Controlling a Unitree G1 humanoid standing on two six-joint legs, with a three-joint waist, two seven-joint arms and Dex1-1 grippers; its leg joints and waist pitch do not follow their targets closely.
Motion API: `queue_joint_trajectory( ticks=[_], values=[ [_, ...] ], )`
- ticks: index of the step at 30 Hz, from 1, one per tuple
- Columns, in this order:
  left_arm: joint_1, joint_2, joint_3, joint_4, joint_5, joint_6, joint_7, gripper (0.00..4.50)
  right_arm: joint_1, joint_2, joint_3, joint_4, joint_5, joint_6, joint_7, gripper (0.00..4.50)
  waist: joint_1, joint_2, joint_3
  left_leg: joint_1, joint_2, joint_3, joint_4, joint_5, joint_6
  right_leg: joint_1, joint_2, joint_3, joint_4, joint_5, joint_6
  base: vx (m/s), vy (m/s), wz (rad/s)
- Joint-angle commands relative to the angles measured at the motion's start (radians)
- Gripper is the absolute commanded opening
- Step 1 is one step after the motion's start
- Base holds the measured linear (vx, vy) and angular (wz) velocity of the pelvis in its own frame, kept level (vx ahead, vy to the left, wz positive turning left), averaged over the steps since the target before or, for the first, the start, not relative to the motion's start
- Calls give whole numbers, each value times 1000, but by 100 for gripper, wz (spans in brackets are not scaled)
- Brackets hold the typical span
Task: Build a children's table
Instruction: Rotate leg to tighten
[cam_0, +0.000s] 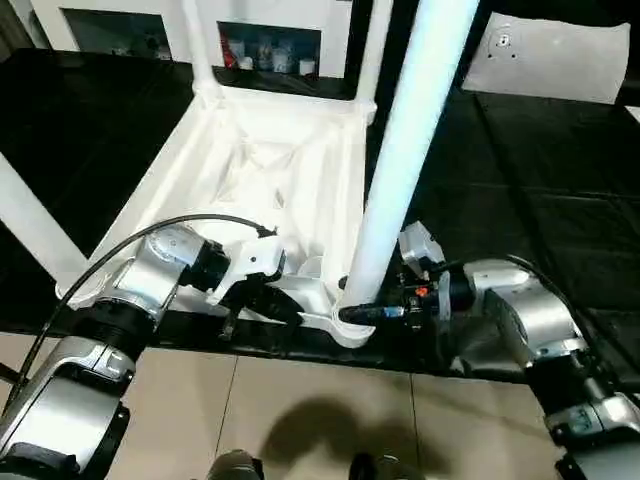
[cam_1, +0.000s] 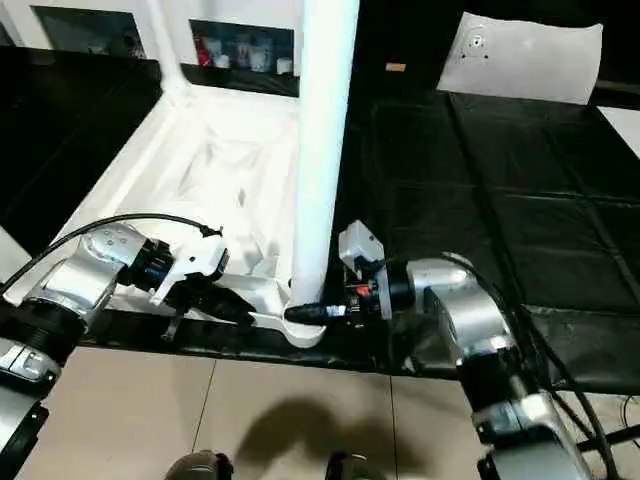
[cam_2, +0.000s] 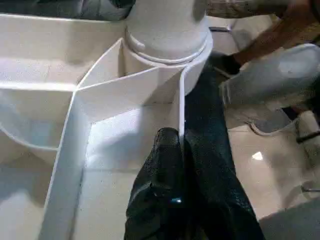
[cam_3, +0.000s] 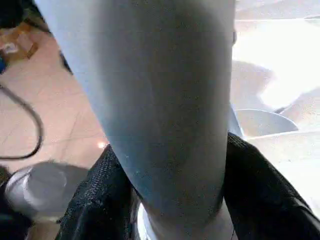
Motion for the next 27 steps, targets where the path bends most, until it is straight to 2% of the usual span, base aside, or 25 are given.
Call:
queue_joint_trajectory(
  ticks=[1,2,3,5,6,7,8,9,10,11,13,14,15,16,17,19,20,21,22,23,24,25,26,27],
  values=[
    [12,-54,4,-34,17,85,137,0,19,57,14,5,-50,30,-175,207,-10,-2,-58,7,32,-4,-78,-200,31,59,-70,46,-81,-430,-164,0,0,0],
    [14,-60,9,-41,14,99,148,0,22,64,12,4,-56,31,-197,206,-14,-5,-59,7,32,-6,-80,-209,20,61,-71,46,-84,-478,-145,0,0,0],
    [25,-89,25,-71,7,151,203,0,26,111,-14,8,-57,63,-293,204,-15,-3,-57,11,32,-8,-81,-220,11,57,-74,47,-92,-537,-120,0,0,0],
    [39,-144,51,-109,2,227,307,0,31,184,-48,12,-61,96,-428,201,-31,-7,-50,2,31,-13,-86,-241,-2,56,-72,44,-97,-590,-96,0,0,0],
    [42,-161,57,-115,1,246,337,0,33,202,-54,10,-64,106,-461,199,-40,-8,-51,1,24,-16,-84,-256,-4,56,-71,38,-106,-646,-69,0,0,0],
    [44,-190,68,-123,3,266,388,0,36,227,-58,8,-78,117,-512,199,-49,-6,-50,5,23,-16,-83,-265,3,51,-71,38,-113,-662,-57,0,0,0],
    [42,-237,89,-128,1,296,470,0,39,261,-55,-1,-95,129,-569,198,-52,-7,-50,5,23,-16,-83,-264,7,51,-70,37,-115,-659,-56,0,0,0],
    [42,-238,89,-128,1,297,473,0,39,262,-55,-1,-95,129,-571,198,-58,-10,-50,4,24,-15,-84,-257,16,50,-68,38,-116,-639,-59,0,0,0],
    [37,-303,118,-132,-6,338,578,0,39,315,-56,-9,-124,147,-670,198,-61,-8,-50,8,25,-11,-85,-249,22,47,-63,39,-116,-605,-67,0,0,0],
    [36,-327,129,-139,-8,357,619,0,37,341,-60,-11,-141,157,-730,198,-59,-5,-48,10,21,-11,-85,-252,29,44,-62,38,-119,-601,-68,0,0,0],
    [30,-369,149,-151,-8,384,692,0,26,386,-69,-5,-182,171,-855,198,-63,-8,-45,7,18,-13,-88,-261,35,46,-62,38,-121,-617,-58,0,0,0],
    [30,-371,150,-152,-8,385,695,0,25,388,-69,-5,-183,171,-859,198,-66,-6,-45,7,19,-13,-89,-268,33,43,-60,39,-120,-619,-55,0,0,0],
    [28,-380,154,-156,-6,392,709,0,23,397,-69,-6,-187,170,-876,198,-65,-5,-46,14,18,-13,-88,-285,36,41,-61,38,-125,-631,-44,0,0,0],
    [27,-386,153,-168,4,400,717,0,26,411,-72,-16,-180,160,-881,198,-64,-7,-47,14,16,-12,-87,-287,45,40,-61,39,-127,-625,-37,0,0,0],
    [27,-384,148,-170,8,400,710,0,27,416,-80,-19,-174,152,-885,198,-64,-6,-47,11,17,-12,-89,-278,52,41,-60,41,-125,-605,-35,0,0,0],
    [32,-375,135,-183,22,394,693,0,28,419,-91,-31,-158,146,-883,250,-63,-5,-49,7,18,-12,-91,-260,58,44,-59,42,-120,-558,-42,0,0,0],
    [39,-355,117,-189,34,378,671,0,32,414,-95,-43,-153,152,-873,263,-59,11,-49,8,19,-13,-93,-257,56,45,-59,43,-117,-536,-50,0,0,0],
    [43,-340,105,-193,43,367,658,0,34,411,-97,-53,-150,158,-865,263,-62,1,-51,6,21,-10,-92,-247,61,46,-56,45,-114,-487,-59,0,0,0],
    [48,-322,99,-196,49,366,648,0,36,405,-98,-62,-149,160,-857,263,-55,19,-56,7,22,-10,-92,-225,59,50,-58,47,-105,-433,-82,50,-16,4],
    [50,-311,98,-195,50,368,641,0,38,398,-100,-68,-147,157,-850,278,-57,14,-55,7,23,-8,-92,-222,61,49,-55,47,-106,-410,-92,0,0,0],
    [53,-300,97,-196,51,371,633,0,41,387,-100,-75,-145,151,-840,291,-58,11,-55,2,21,-7,-91,-216,62,54,-54,46,-101,-382,-107,0,0,0],
    [57,-270,98,-197,50,377,608,0,51,350,-100,-92,-136,132,-807,304,-58,5,-55,0,20,-4,-90,-214,67,55,-55,46,-102,-388,-110,0,0,0],
    [57,-270,98,-197,50,377,608,0,51,350,-100,-92,-136,132,-807,304,-55,8,-55,1,20,-5,-89,-207,69,56,-58,46,-102,-394,-111,0,0,0],
    [58,-258,98,-197,50,377,597,0,55,334,-102,-99,-133,124,-793,321,-55,6,-57,-1,21,-3,-88,-185,74,58,-58,47,-100,-376,-115,0,0,0]
  ],
)
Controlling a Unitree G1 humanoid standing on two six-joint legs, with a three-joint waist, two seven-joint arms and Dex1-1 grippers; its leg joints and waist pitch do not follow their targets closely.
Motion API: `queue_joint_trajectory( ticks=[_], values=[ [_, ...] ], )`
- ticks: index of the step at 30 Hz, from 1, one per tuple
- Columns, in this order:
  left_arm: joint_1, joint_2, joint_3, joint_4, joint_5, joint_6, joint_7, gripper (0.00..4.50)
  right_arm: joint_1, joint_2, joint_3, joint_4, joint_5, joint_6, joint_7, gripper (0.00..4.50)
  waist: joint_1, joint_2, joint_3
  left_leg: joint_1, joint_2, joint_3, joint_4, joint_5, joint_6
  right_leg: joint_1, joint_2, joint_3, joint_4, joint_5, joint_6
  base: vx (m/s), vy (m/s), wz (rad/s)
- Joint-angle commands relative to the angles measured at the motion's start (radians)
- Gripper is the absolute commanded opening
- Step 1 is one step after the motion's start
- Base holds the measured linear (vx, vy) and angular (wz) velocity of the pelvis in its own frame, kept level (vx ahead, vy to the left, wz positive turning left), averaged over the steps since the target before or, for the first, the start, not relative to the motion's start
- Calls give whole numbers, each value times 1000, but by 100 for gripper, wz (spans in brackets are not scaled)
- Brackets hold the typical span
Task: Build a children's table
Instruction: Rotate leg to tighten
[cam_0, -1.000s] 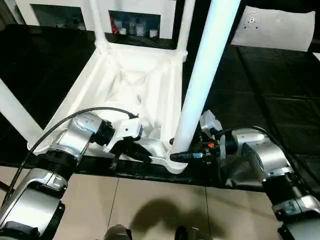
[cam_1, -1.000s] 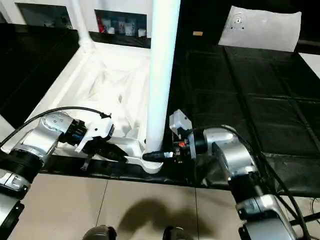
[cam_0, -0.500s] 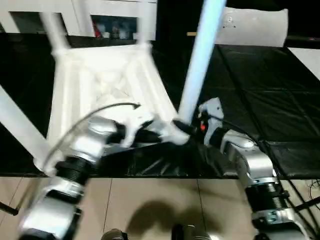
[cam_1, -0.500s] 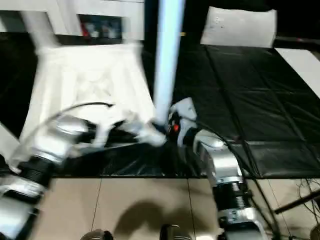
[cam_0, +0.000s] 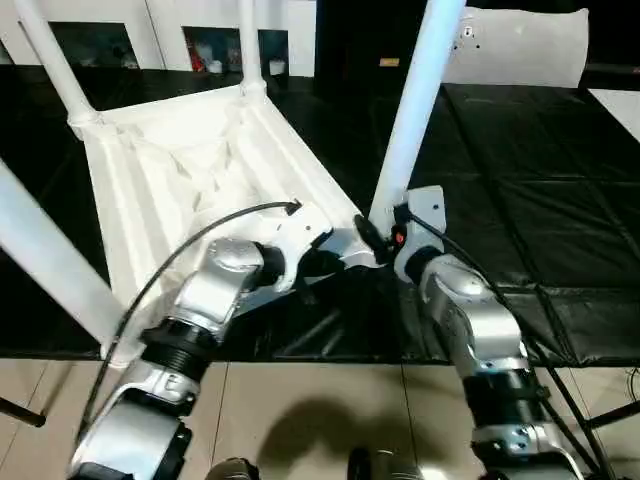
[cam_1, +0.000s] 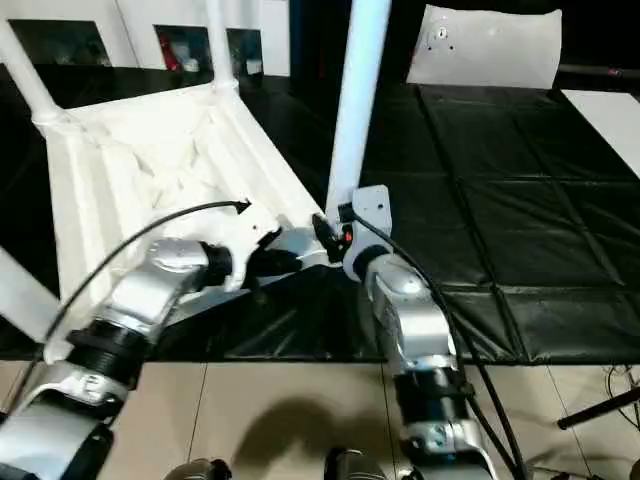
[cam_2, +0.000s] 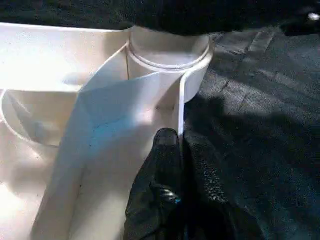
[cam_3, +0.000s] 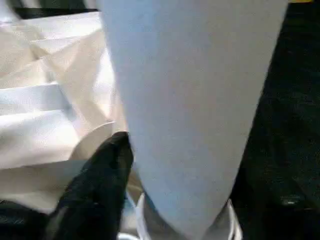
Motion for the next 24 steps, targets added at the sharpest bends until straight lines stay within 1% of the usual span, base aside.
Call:
queue_joint_trajectory(
  ticks=[1,2,3,4,5,6,7,8,9,10,11,12,13,14,15,16,17,18,19,20,21,24],
  values=[
    [-2,25,-10,-2,-11,-31,-34,0,28,-18,82,-10,52,3,121,321,5,-8,-56,-2,25,-3,-64,-166,78,62,-59,46,-76,-357,-132,0,0,0],
    [1,46,-17,-3,-13,-50,-73,0,30,-45,77,-8,50,-9,142,336,4,-12,-57,-1,26,-2,-62,-156,84,63,-59,47,-76,-343,-136,0,0,0],
    [7,69,-27,-5,-14,-88,-120,0,32,-72,79,-7,52,-21,177,351,3,-10,-60,-7,26,-3,-61,-126,89,68,-59,46,-68,-300,-150,0,0,0],
    [11,83,-35,-5,-15,-115,-148,0,33,-88,80,-7,53,-27,200,353,2,-9,-63,-7,26,-2,-57,-99,96,70,-57,47,-61,-245,-164,0,0,0],
    [11,86,-35,-5,-16,-117,-154,0,33,-92,81,-7,53,-29,206,358,2,-7,-62,-6,27,-2,-57,-90,101,68,-57,46,-60,-223,-173,0,0,0],
    [15,104,-40,-2,-22,-134,-191,0,33,-116,87,-6,54,-39,244,369,3,-7,-64,-4,28,0,-55,-74,106,71,-56,46,-55,-177,-193,0,0,0],
    [19,143,-54,11,-34,-189,-275,0,35,-166,99,-12,69,-50,340,382,2,-6,-66,-2,26,1,-53,-65,118,71,-55,46,-50,-141,-208,0,0,0],
    [19,146,-56,12,-34,-192,-280,0,35,-169,100,-12,70,-51,346,392,3,-6,-67,-1,27,2,-51,-59,125,72,-54,47,-46,-119,-216,0,0,0],
    [19,174,-71,21,-36,-223,-337,0,35,-202,109,-16,83,-60,411,397,3,-4,-66,1,29,3,-50,-50,138,70,-54,47,-43,-84,-234,0,0,0],
    [17,195,-81,33,-38,-247,-381,0,32,-228,115,-15,100,-63,466,397,2,-5,-68,1,31,3,-49,-42,148,72,-54,47,-36,-55,-249,0,0,0],
    [15,204,-84,39,-38,-258,-399,0,30,-240,117,-12,109,-64,492,397,4,-4,-67,4,32,3,-49,-44,152,69,-54,47,-37,-53,-256,0,0,0],
    [9,215,-88,51,-43,-271,-425,0,25,-259,124,-6,118,-72,532,397,5,-4,-65,6,34,4,-49,-58,154,68,-56,47,-38,-64,-263,0,0,0],
    [2,227,-91,63,-46,-286,-453,0,19,-277,130,0,130,-75,577,397,8,-5,-64,8,36,4,-51,-76,149,67,-57,47,-39,-88,-267,0,0,0],
    [-4,237,-95,74,-49,-301,-480,0,13,-293,136,9,139,-86,620,397,8,-5,-62,7,35,5,-51,-90,147,67,-57,46,-41,-106,-268,0,0,0],
    [-10,248,-101,82,-52,-313,-513,0,6,-310,142,20,147,-95,666,397,10,-7,-63,8,37,3,-53,-105,136,69,-60,46,-41,-134,-266,0,0,0],
    [-15,256,-106,88,-52,-322,-538,0,1,-323,147,27,156,-99,705,397,12,-5,-61,9,39,3,-53,-119,127,68,-62,46,-43,-155,-264,0,0,0],
    [-20,263,-112,97,-51,-337,-560,0,-6,-333,151,36,165,-104,741,397,12,-7,-61,8,38,4,-53,-128,124,68,-62,46,-45,-165,-262,0,0,0],
    [-27,270,-119,107,-49,-352,-581,0,-15,-343,155,47,175,-105,777,397,16,-7,-60,8,40,4,-53,-139,117,69,-63,47,-47,-185,-256,0,0,0],
    [-35,277,-127,121,-46,-367,-604,0,-27,-353,160,62,186,-106,817,397,19,-9,-60,7,40,4,-53,-138,111,70,-63,46,-45,-192,-253,0,0,0],
    [-41,280,-131,131,-42,-380,-613,0,-35,-358,164,71,191,-103,839,397,22,-10,-62,7,40,5,-51,-136,110,70,-64,46,-46,-192,-253,0,0,0],
    [-47,282,-135,142,-38,-393,-621,0,-42,-363,169,79,195,-100,858,370,25,-11,-62,7,39,6,-50,-131,109,70,-63,46,-45,-192,-252,0,0,0],
    [-65,283,-143,175,-29,-426,-644,0,-62,-375,189,97,209,-92,919,357,33,-11,-64,7,40,7,-48,-106,110,70,-64,47,-39,-161,-258,0,0,0]
  ],
)
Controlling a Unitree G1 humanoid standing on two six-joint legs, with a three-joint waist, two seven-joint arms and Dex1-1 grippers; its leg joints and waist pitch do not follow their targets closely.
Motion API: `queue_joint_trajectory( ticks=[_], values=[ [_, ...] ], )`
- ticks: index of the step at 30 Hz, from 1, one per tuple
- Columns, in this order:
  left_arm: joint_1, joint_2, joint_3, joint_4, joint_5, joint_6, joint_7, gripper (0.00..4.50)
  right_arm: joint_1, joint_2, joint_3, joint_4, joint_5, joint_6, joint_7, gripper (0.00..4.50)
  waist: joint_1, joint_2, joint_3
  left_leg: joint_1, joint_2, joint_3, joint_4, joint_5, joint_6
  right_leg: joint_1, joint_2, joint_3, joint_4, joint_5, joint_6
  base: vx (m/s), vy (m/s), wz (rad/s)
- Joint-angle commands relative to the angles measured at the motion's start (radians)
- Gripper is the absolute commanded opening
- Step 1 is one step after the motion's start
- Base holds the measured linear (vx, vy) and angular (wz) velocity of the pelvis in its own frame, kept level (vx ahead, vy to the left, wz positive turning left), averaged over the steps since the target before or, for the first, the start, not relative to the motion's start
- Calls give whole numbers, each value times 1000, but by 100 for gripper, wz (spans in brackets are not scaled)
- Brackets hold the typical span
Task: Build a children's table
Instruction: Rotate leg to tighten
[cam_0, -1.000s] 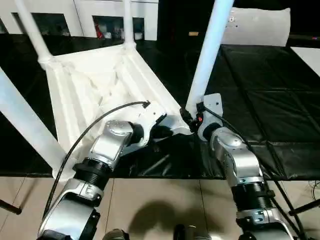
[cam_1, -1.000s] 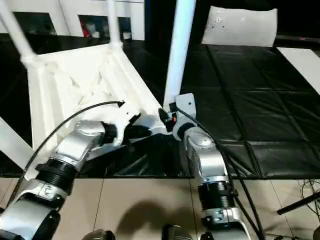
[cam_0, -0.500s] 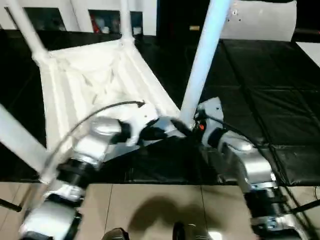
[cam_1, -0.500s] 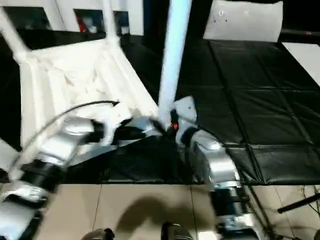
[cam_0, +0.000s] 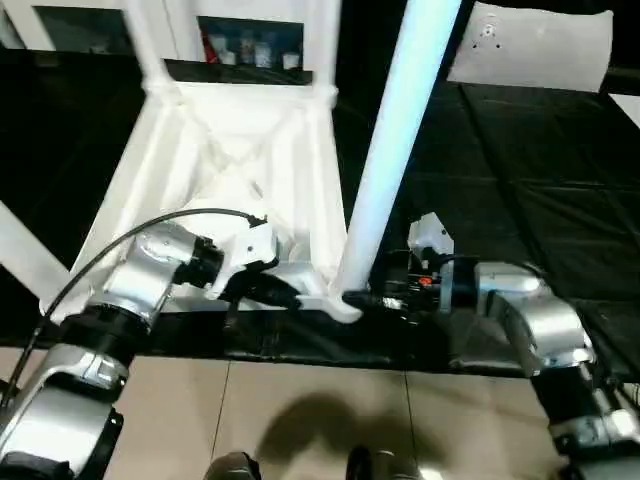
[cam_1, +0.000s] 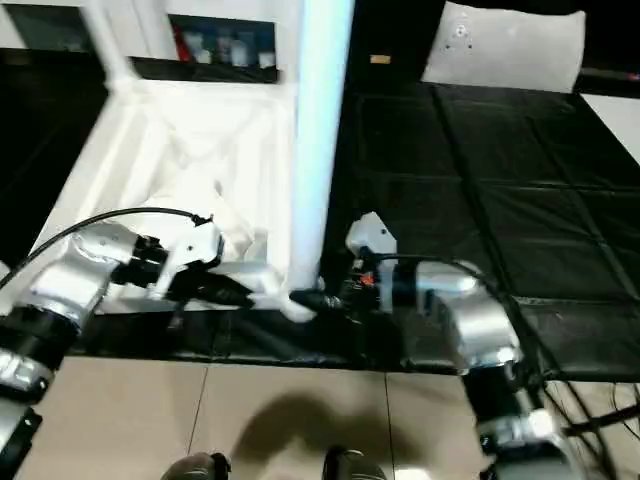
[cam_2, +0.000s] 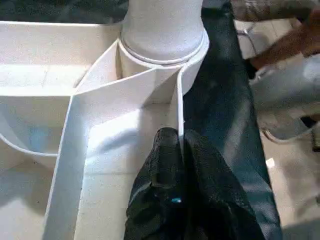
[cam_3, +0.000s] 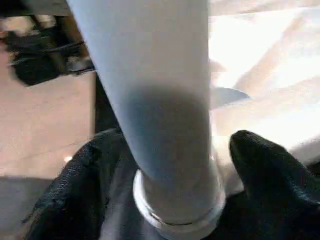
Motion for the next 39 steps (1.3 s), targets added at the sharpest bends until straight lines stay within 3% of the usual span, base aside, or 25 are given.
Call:
queue_joint_trajectory(
  ticks=[1,11,16,21,22,23,24,25,27,28,31,32,33,34,35,38,39],
  values=[
    [-13,-5,-51,14,29,-32,-60,0,-14,-14,19,11,19,9,52,332,1,-2,-71,8,35,5,-54,-105,105,73,-62,48,-43,-157,-252,0,0,0],
    [-52,-18,-65,79,33,-77,-101,0,-48,-11,62,68,17,-14,145,251,21,-2,-72,10,37,5,-53,-96,103,72,-63,48,-40,-151,-259,0,0,0],
    [-58,-20,-63,98,36,-87,-102,0,-44,-10,65,62,21,-4,162,216,23,-2,-74,8,37,4,-53,-88,98,74,-63,47,-37,-138,-261,0,0,0],
    [-51,-46,-35,101,34,-48,-18,0,0,11,61,14,21,47,84,209,27,0,-73,10,38,4,-54,-100,95,73,-63,47,-40,-149,-257,0,0,0],
    [-47,-72,-13,89,36,14,78,0,26,52,56,-8,-11,79,-43,209,27,5,-69,9,38,4,-56,-110,86,72,-62,47,-44,-168,-252,0,0,0],
    [-47,-72,-13,89,36,14,78,0,26,52,56,-8,-11,79,-43,209,26,4,-68,10,38,4,-57,-118,75,71,-61,48,-45,-183,-246,0,0,0],
    [-42,-88,0,76,31,45,119,0,40,79,54,-18,-35,86,-117,208,24,5,-63,10,36,0,-62,-167,56,70,-67,47,-57,-277,-224,0,0,0],
    [-31,-116,14,48,23,97,180,0,64,135,42,-29,-72,95,-253,207,20,-2,-59,10,34,-2,-66,-195,32,69,-68,47,-67,-374,-186,-57,-7,-4],
    [-24,-134,19,28,23,125,215,0,77,175,31,-33,-87,104,-334,206,12,-2,-50,11,30,-8,-73,-249,6,64,-71,45,-85,-545,-125,-56,-6,-5],
    [-15,-163,28,6,22,169,266,0,90,226,15,-37,-100,118,-429,202,4,3,-41,16,27,-15,-77,-300,-8,59,-74,40,-101,-663,-83,0,0,0],
    [-7,-244,55,-21,24,254,411,0,101,326,-5,-35,-135,160,-608,198,-24,4,-40,32,19,-26,-74,-365,-21,51,-74,23,-131,-798,-26,0,0,0],
    [-6,-258,61,-23,24,265,437,0,102,340,-7,-34,-143,163,-635,198,-27,5,-40,32,18,-27,-74,-369,-18,52,-74,20,-135,-798,-22,0,0,0],
    [-8,-320,89,-36,24,315,548,0,95,393,-20,-31,-166,194,-743,198,-34,11,-42,32,20,-30,-79,-378,-10,56,-71,17,-134,-765,-25,0,0,0],
    [-8,-343,98,-41,24,327,587,0,87,415,-33,-26,-168,203,-785,198,-40,10,-40,30,22,-28,-82,-382,-9,56,-67,16,-135,-745,-29,0,0,0],
    [-7,-371,108,-52,26,347,633,0,79,442,-48,-23,-171,215,-841,198,-43,13,-41,35,22,-31,-83,-405,-7,56,-66,8,-141,-737,-32,0,0,0],
    [-10,-420,117,-67,39,367,712,0,58,493,-86,-17,-160,220,-928,198,-50,22,-42,39,28,-33,-90,-441,12,63,-66,-9,-152,-661,-36,0,0,0],
    [-10,-420,117,-67,39,367,712,0,58,493,-86,-17,-160,220,-928,198,-52,20,-41,38,28,-32,-90,-449,14,63,-67,-11,-153,-650,-34,0,0,0]
  ],
)
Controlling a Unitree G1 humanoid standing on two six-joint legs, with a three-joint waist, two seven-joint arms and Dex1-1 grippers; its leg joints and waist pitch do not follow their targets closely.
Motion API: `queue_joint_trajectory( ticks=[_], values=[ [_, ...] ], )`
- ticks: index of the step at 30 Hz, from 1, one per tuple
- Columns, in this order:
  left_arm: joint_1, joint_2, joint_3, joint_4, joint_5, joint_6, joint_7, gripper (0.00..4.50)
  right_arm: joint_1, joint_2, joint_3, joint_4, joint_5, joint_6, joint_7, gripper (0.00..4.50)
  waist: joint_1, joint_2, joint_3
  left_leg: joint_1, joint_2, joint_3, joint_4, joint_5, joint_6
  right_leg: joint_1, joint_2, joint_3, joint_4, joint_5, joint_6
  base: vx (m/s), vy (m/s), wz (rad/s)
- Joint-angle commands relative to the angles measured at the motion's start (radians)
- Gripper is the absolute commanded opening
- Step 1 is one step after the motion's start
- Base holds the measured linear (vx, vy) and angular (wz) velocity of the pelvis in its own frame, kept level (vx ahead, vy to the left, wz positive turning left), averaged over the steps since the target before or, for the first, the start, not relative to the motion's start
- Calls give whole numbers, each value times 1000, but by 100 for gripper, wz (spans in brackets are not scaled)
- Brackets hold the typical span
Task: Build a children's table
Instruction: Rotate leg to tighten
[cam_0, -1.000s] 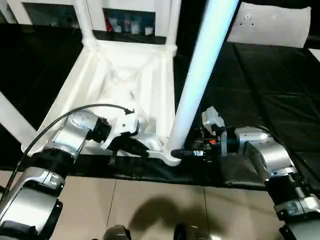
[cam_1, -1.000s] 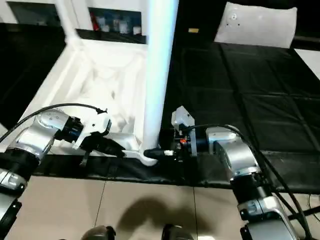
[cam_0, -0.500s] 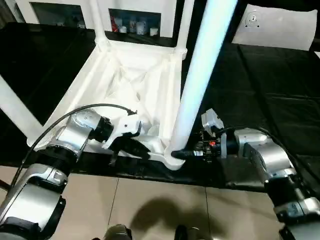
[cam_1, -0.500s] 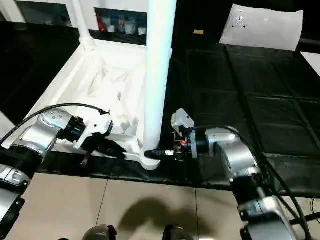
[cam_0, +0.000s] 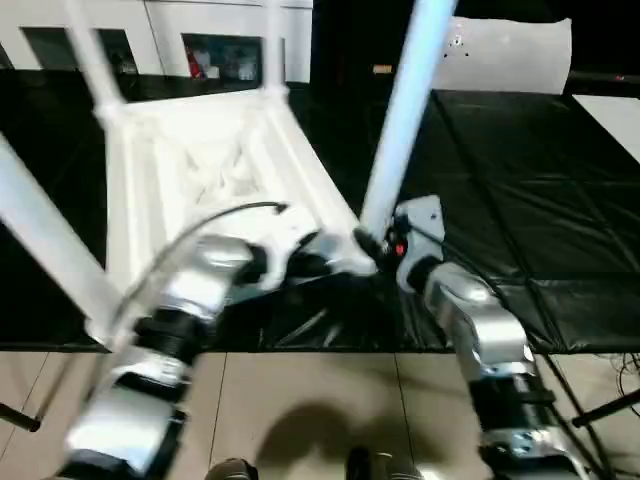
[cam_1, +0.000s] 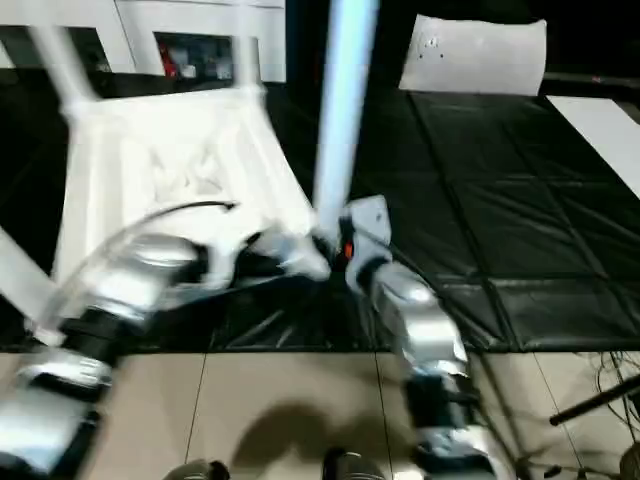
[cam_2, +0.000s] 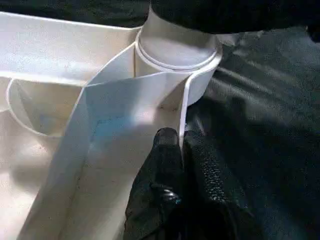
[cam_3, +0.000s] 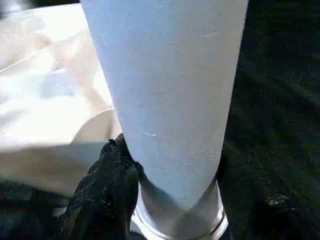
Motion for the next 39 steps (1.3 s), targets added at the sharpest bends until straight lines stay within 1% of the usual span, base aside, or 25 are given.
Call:
queue_joint_trajectory(
  ticks=[1,2,3,5,8,10,11,12,13,14,15,16,17,18,19,20,21,22,23,24,27,31,33,36,39],
  values=[
    [-17,-88,-14,-36,-32,-27,72,0,8,101,115,42,44,59,40,198,-11,5,-44,22,29,-25,-82,-451,26,28,-60,19,-92,-639,-42,0,0,0],
    [-14,-86,-22,-46,-23,-27,68,0,11,106,111,30,40,57,33,232,-11,5,-44,22,27,-24,-81,-448,28,27,-61,19,-93,-639,-41,0,0,0],
    [-11,-80,-33,-52,-16,-37,56,0,14,107,105,20,37,53,29,232,-10,3,-46,20,27,-23,-83,-432,32,28,-66,23,-91,-631,-45,0,0,0],
    [0,-72,-42,-71,-7,-36,45,0,22,105,98,1,38,56,20,268,-11,6,-48,11,32,-25,-88,-405,35,33,-68,30,-82,-590,-60,0,0,0],
    [28,-31,-57,-98,-5,-53,-14,0,51,61,101,-46,24,25,40,288,-9,5,-52,11,36,-19,-89,-375,38,30,-68,43,-69,-510,-94,0,0,0],
    [39,-1,-65,-99,-3,-79,-47,0,74,28,103,-77,21,-2,59,313,-5,0,-56,4,37,-12,-88,-320,45,34,-68,52,-55,-433,-120,0,0,0],
    [42,9,-69,-97,-2,-90,-61,0,81,18,99,-87,27,-7,68,319,-2,1,-56,8,36,-7,-86,-322,47,27,-66,58,-53,-421,-129,0,0,0],
    [45,32,-76,-88,1,-129,-92,0,100,-6,94,-113,42,-15,100,324,-2,0,-57,8,34,-5,-83,-325,49,26,-65,59,-50,-419,-133,0,0,0],
    [47,52,-81,-79,-2,-160,-128,0,118,-31,88,-139,59,-26,136,334,0,-6,-62,2,32,-4,-80,-297,59,35,-67,63,-44,-396,-135,0,0,0],
    [48,69,-84,-73,-3,-177,-155,0,135,-53,82,-163,74,-34,173,334,5,-5,-63,-2,32,-4,-78,-276,66,37,-68,64,-41,-378,-136,0,0,0],
    [47,91,-92,-63,-2,-223,-195,0,161,-90,77,-196,92,-38,224,359,10,-3,-67,3,36,1,-75,-240,81,35,-66,66,-33,-330,-148,56,-47,6],
    [47,99,-95,-59,-1,-241,-210,0,170,-104,75,-209,98,-39,244,359,12,-11,-70,-1,34,4,-71,-214,98,39,-62,67,-27,-294,-152,60,-57,8],
    [45,126,-107,-48,3,-280,-259,0,201,-149,62,-248,122,-42,304,364,22,-10,-73,0,30,7,-64,-191,107,38,-63,67,-26,-282,-159,60,-57,8],
    [43,136,-111,-43,6,-283,-272,0,212,-164,56,-262,134,-43,324,380,23,-11,-72,0,31,9,-62,-187,111,35,-63,69,-23,-276,-166,60,-65,8],
    [41,145,-116,-37,11,-297,-282,0,223,-178,47,-273,146,-40,341,393,27,-11,-79,-9,31,6,-60,-138,117,47,-64,67,-9,-234,-180,54,-60,4],
    [41,145,-116,-37,11,-298,-283,0,223,-179,47,-274,146,-40,342,403,30,-9,-81,-8,32,8,-59,-120,118,46,-64,67,-7,-211,-188,54,-60,4],
    [25,165,-126,-4,18,-359,-309,0,253,-223,15,-305,180,-33,386,409,30,-12,-84,-10,32,8,-56,-99,117,48,-63,65,-2,-182,-198,0,0,0],
    [13,178,-132,23,21,-411,-332,0,277,-258,-13,-329,205,-28,419,415,38,-14,-84,-5,32,10,-52,-96,121,45,-60,67,1,-165,-199,0,0,0],
    [4,186,-137,41,24,-445,-346,0,293,-281,-32,-344,222,-27,441,425,41,-15,-81,-8,29,11,-52,-99,127,45,-57,66,-1,-167,-194,0,0,0],
    [-9,194,-142,64,27,-483,-364,0,318,-313,-53,-365,245,-23,470,437,45,-17,-87,-11,33,7,-52,-82,130,54,-60,65,8,-147,-194,0,0,0],
    [-43,200,-156,123,30,-584,-412,0,388,-380,-104,-415,299,-14,535,446,50,-21,-90,-11,32,7,-48,-89,138,54,-60,62,6,-163,-188,0,0,0],
    [-77,182,-159,191,16,-711,-463,0,460,-419,-140,-472,355,9,571,446,54,-22,-87,-11,31,7,-49,-136,120,51,-62,58,-11,-286,-153,0,0,0],
    [-90,178,-169,219,16,-764,-487,0,485,-428,-142,-490,356,8,564,446,60,-20,-88,-7,33,5,-51,-150,109,47,-62,58,-16,-322,-140,0,0,0],
    [-113,166,-176,267,12,-852,-509,0,512,-423,-139,-510,349,6,532,446,67,-15,-89,1,36,6,-52,-174,86,42,-63,58,-18,-331,-143,0,0,0],
    [-124,164,-176,295,21,-882,-503,0,510,-412,-138,-511,352,9,515,446,71,-17,-94,0,38,3,-51,-167,74,48,-66,58,-11,-312,-152,0,0,0]
  ],
)
